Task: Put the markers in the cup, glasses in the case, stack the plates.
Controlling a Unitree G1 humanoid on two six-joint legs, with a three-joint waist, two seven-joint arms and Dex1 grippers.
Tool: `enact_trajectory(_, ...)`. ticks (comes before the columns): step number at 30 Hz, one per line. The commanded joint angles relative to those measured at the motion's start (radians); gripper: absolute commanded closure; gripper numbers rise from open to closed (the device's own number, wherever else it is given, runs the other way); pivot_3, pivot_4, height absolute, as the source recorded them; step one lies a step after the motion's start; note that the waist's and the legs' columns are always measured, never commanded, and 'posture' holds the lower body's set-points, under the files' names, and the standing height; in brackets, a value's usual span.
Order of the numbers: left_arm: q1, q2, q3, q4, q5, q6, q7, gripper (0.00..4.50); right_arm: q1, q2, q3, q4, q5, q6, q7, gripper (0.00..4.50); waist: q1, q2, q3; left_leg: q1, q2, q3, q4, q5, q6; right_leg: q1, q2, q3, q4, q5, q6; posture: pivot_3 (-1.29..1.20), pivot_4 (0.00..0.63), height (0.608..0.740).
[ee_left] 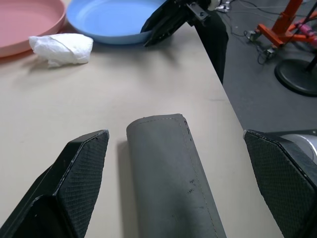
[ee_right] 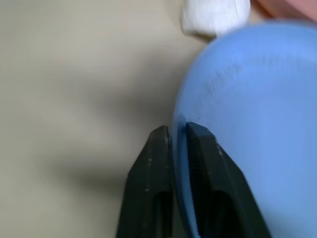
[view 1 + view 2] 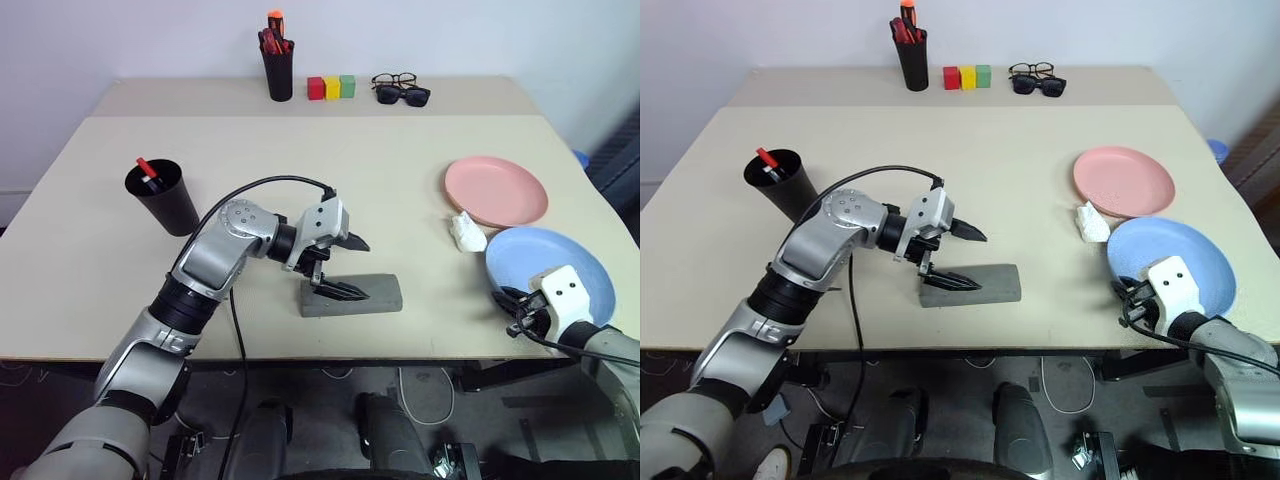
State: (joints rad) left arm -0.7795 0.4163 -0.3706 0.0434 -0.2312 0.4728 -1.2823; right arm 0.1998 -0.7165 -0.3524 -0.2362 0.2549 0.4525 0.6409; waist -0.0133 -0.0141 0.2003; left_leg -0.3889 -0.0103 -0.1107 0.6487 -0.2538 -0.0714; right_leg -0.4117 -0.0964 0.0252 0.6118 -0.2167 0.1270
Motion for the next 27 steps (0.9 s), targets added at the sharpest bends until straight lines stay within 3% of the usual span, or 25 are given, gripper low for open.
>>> enact_trajectory(1,0.004,0.004,0.021,-0.040,-0.021,-0.001,0.007,0.00,0.009,-0.019,-0.013,-0.002,-0.016,-0.004,-0.002,3.91,-0.001,0.000,0.000,0.000,0.000,0.000,0.000,0.000,0.000,0.000,0.000,0.000,0.000,0.000,0.000,0.00,0.150,0.740)
enact_trajectory(7,0.012,0.006,0.025,-0.045,-0.028,0.004,0.022,0.00,0.020,-0.105,-0.082,0.018,-0.055,-0.077,0.024,3.91,0.001,0.000,0.000,0.000,0.000,0.000,0.000,0.000,0.000,0.000,0.000,0.000,-0.001,0.000,0.000,0.00,0.150,0.740)
enact_trajectory(15,0.032,0.015,0.034,-0.071,-0.042,0.026,0.054,0.00,-0.253,-0.247,-0.018,0.268,-0.182,-0.296,-0.002,3.91,-0.006,0.001,0.000,0.001,0.000,0.001,0.000,0.000,0.000,0.000,0.000,0.000,0.000,0.000,0.000,0.00,0.150,0.740)
enact_trajectory(19,0.052,0.024,0.041,-0.097,-0.047,0.043,0.077,0.00,-0.370,-0.257,0.041,0.394,-0.197,-0.337,0.027,3.91,-0.002,0.001,0.000,0.000,0.000,0.001,-0.001,0.000,0.000,0.000,0.000,0.000,-0.001,0.002,-0.002,0.00,0.150,0.740)
enact_trajectory(27,0.090,0.051,0.058,-0.154,-0.066,0.085,0.108,0.00,-0.347,-0.215,0.066,0.407,-0.127,-0.265,0.113,3.91,-0.002,0.001,0.001,0.000,0.000,0.001,-0.001,0.000,0.000,0.000,0.000,0.000,-0.001,0.001,-0.001,0.00,0.150,0.740)
